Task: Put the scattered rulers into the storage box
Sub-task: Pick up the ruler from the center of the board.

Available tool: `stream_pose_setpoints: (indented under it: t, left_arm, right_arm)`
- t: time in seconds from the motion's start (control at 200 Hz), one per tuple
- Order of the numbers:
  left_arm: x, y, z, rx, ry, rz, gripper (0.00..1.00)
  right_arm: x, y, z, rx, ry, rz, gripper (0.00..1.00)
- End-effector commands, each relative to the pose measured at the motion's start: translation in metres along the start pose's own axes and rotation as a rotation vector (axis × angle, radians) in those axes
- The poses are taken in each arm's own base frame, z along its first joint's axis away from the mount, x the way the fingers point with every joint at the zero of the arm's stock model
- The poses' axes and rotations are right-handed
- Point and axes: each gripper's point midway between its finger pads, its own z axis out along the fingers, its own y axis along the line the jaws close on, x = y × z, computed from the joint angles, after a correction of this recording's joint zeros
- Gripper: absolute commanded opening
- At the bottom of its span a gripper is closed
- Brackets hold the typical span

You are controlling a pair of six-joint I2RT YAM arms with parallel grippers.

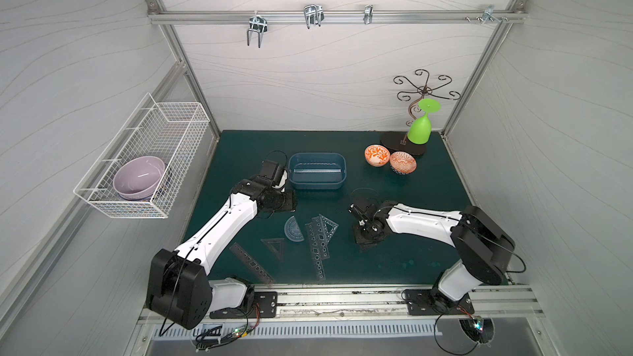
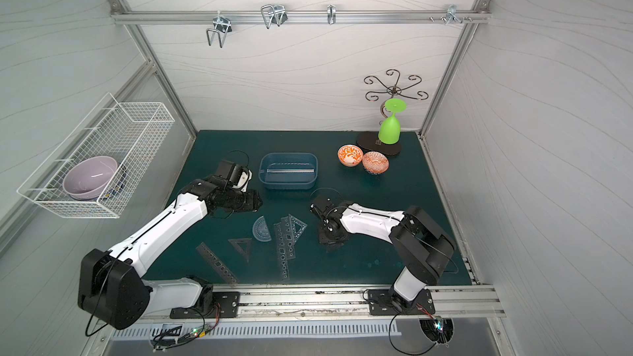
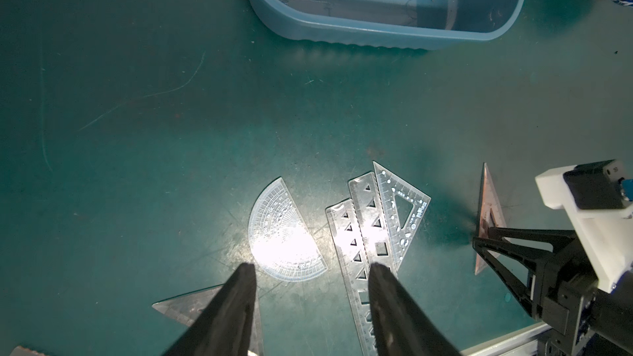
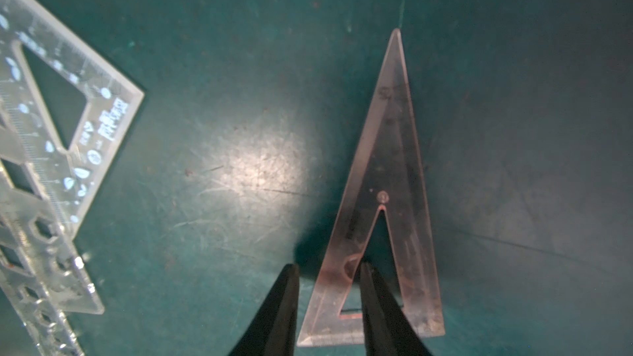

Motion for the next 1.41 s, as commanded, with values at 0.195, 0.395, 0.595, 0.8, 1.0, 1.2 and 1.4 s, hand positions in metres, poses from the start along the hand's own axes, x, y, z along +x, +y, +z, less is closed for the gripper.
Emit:
stream_pose_setpoints:
  t: [0.195,0.395,0.595,0.8,1.0,1.2,1.4]
  left_arm:
    - [-0.004,0.0,0.003,-0.008,-0.014,0.004,0.57]
    - [-0.003,0.001,0.005,-0.012,-0.008,-0.002,0.57]
    - [-0.005,0.001,0.007,-0.016,-0.01,-0.007,0.57]
    - [-0.006,-0.001,0.009,-0.006,-0.002,-0.01,0.56]
    - [-0.004,-0.014,0.003,0.07,-0.008,-0.034,0.56]
    - [0.005,-0.03,0.002,0.168,0.004,-0.081,0.56]
    - [0.025,-0.037,0.012,0.197,0.043,-0.075,0.55]
  right_arm:
    - [-0.012,0.011,0.024,-0.066,-0.006,-0.012,0.35]
    - [-0.021,0.015,0.029,-0.111,-0.003,-0.003,0.35]
    - [-0.03,0.018,0.029,-0.14,-0.01,0.0,0.35]
    - [-0.037,0.022,0.025,-0.166,-0.023,0.001,0.35]
    - [-0.047,0.032,0.003,-0.214,-0.067,-0.015,0.36]
    - [-0.054,0.04,-0.027,-0.277,-0.118,-0.02,0.36]
    - [-0.051,0.029,-0.04,-0.273,-0.159,-0.014,0.37]
